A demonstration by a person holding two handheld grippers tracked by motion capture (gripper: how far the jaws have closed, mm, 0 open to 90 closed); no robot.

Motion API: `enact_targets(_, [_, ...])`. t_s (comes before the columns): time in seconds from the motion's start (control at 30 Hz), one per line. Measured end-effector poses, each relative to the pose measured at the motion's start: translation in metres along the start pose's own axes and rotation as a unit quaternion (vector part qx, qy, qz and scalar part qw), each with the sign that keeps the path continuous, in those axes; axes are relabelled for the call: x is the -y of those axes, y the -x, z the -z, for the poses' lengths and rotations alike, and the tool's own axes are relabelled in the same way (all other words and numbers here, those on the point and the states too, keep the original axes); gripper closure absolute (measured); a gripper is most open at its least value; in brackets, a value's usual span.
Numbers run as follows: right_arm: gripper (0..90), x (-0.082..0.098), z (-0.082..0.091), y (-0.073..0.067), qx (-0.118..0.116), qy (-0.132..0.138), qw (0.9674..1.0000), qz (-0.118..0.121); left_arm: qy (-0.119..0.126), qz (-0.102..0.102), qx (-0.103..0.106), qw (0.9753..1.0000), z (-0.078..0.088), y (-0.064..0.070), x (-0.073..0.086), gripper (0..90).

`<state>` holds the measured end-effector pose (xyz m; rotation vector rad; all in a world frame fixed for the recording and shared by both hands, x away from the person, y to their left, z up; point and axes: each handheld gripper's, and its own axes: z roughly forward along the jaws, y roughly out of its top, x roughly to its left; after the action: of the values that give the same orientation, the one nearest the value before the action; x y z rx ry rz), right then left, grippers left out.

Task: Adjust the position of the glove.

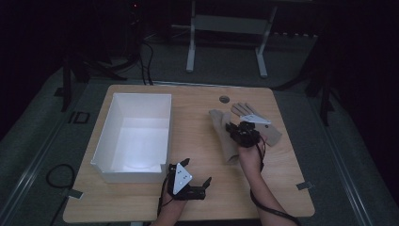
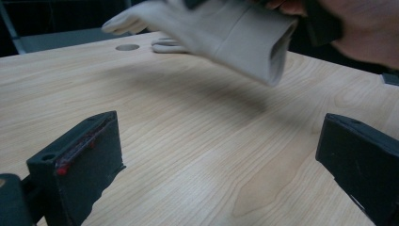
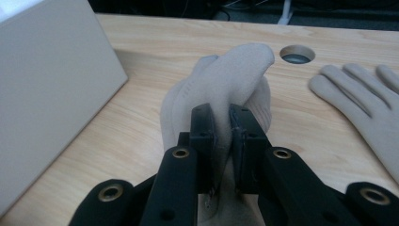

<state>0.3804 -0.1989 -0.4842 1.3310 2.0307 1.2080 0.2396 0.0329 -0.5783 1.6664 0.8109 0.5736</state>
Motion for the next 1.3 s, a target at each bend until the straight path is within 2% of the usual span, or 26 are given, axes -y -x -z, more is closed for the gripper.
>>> enact_targets(0.07, [80.8, 0.003, 0.01, -0.002, 0.016, 0.003, 0.9999, -0.004, 0.0, 0.0, 0.005, 1.0, 0.0, 0.0, 0.0, 1.1])
enact_targets(0.1, [80.8, 0.006, 0.014, -0.003, 0.012, 0.001, 0.9998, -0.015, 0.0, 0.0, 0.006, 1.0, 0.0, 0.0, 0.0, 1.1])
enact_targets(0.2, [80.8, 0.021, 0.021, -0.006, 0.033, -0.013, 0.9991, -0.025, 0.002, 0.0, 0.008, 1.0, -0.001, 0.0, 0.0, 1.1])
enact_targets(0.23, [80.8, 0.021, 0.021, -0.006, 0.033, -0.013, 0.9991, -0.025, 0.002, 0.002, 0.009, 1.0, -0.001, 0.0, 0.0, 1.1])
enact_targets(0.3, [80.8, 0.04, 0.022, -0.006, 0.043, -0.023, 0.9977, -0.046, 0.003, 0.002, 0.011, 0.9999, -0.002, 0.001, 0.0, 1.1])
enact_targets(0.33, [80.8, 0.04, 0.022, -0.006, 0.043, -0.023, 0.9977, -0.046, 0.003, 0.002, 0.011, 0.9999, -0.002, 0.001, 0.0, 1.1])
enact_targets(0.37, [80.7, 0.052, 0.019, -0.005, 0.047, -0.035, 0.9966, -0.059, 0.001, -0.002, 0.01, 0.9999, -0.001, 0.002, 0.0, 1.1])
enact_targets(0.43, [80.6, 0.058, 0.018, -0.005, 0.048, -0.041, 0.9961, -0.061, 0.001, -0.005, 0.009, 0.9999, -0.001, 0.002, 0.0, 1.1])
enact_targets(0.47, [80.5, 0.067, 0.014, -0.005, 0.054, -0.053, 0.9952, -0.061, 0.001, -0.008, 0.009, 0.9999, -0.001, 0.003, 0.0, 1.1])
enact_targets(0.67, [76.3, 0.085, 0.002, -0.004, 0.048, -0.075, 0.9929, -0.08, -0.001, -0.001, 0.01, 1.0, -0.001, 0.001, 0.0, 1.1])
enact_targets(0.7, [69.7, 0.092, -0.002, -0.007, 0.032, -0.084, 0.9921, -0.087, 0.001, 0.0, 0.01, 1.0, -0.001, 0.001, 0.0, 1.1])
enact_targets(0.73, [67.6, 0.094, -0.002, -0.009, 0.032, -0.08, 0.9928, -0.083, 0.001, 0.0, 0.01, 1.0, -0.001, 0.001, 0.0, 1.1])
enact_targets(0.77, [67.6, 0.094, -0.002, -0.009, 0.032, -0.08, 0.9928, -0.083, 0.001, -0.001, 0.01, 1.0, -0.001, 0.001, 0.0, 1.1])
enact_targets(0.8, [62.9, 0.093, -0.002, -0.013, 0.036, -0.084, 0.9942, -0.057, 0.0, -0.005, 0.009, 0.9999, -0.001, 0.002, 0.0, 1.1])
enact_targets(0.9, [59.5, 0.09, 0.001, -0.014, 0.04, -0.078, 0.9946, -0.056, 0.0, -0.006, 0.009, 0.9999, -0.001, 0.002, 0.0, 1.1])
enact_targets(0.93, [52.4, 0.087, 0.004, -0.013, 0.03, -0.069, 0.9957, -0.055, 0.0, -0.005, 0.009, 0.9999, -0.001, 0.002, 0.0, 1.1])
enact_targets(0.97, [52.4, 0.087, 0.004, -0.013, 0.03, -0.069, 0.9957, -0.055, 0.0, -0.005, 0.009, 0.9999, -0.001, 0.002, 0.0, 1.1])
enact_targets(1.0, [52.4, 0.086, 0.005, -0.012, 0.028, -0.068, 0.9964, -0.044, 0.0, -0.005, 0.009, 0.9999, -0.001, 0.002, 0.0, 1.1])
enact_targets(1.03, [48.8, 0.086, 0.005, -0.012, 0.028, -0.068, 0.9964, -0.044, 0.0, -0.003, 0.009, 1.0, -0.001, 0.002, 0.0, 1.1])
enact_targets(1.07, [41.7, 0.08, 0.009, -0.009, 0.019, -0.067, 0.9971, -0.032, 0.0, -0.002, 0.009, 1.0, -0.001, 0.002, 0.0, 1.1])
enact_targets(1.1, [29.6, 0.074, 0.012, -0.006, 0.024, -0.07, 0.9965, -0.039, 0.0, -0.002, 0.01, 1.0, -0.001, 0.002, 0.0, 1.1])
enact_targets(1.13, [29.6, 0.074, 0.012, -0.006, 0.024, -0.07, 0.9965, -0.039, 0.0, -0.002, 0.01, 1.0, -0.001, 0.002, 0.0, 1.2])
enact_targets(1.17, [23.6, 0.069, 0.015, -0.001, 0.01, -0.065, 0.997, -0.04, -0.001, -0.002, 0.009, 1.0, -0.001, 0.002, 0.0, 1.1])
enact_targets(1.23, [22.0, 0.067, 0.016, 0.001, 0.006, -0.061, 0.9973, -0.04, 0.0, -0.003, 0.009, 1.0, -0.001, 0.002, 0.0, 1.1])
enact_targets(1.27, [16.7, 0.062, 0.017, 0.005, 0.006, -0.055, 0.9981, -0.025, 0.0, -0.003, 0.009, 1.0, -0.001, 0.002, 0.0, 1.1])
enact_targets(1.3, [16.0, 0.06, 0.018, 0.007, -0.004, -0.052, 0.9985, -0.016, 0.001, -0.003, 0.009, 1.0, -0.001, 0.002, 0.0, 1.1])
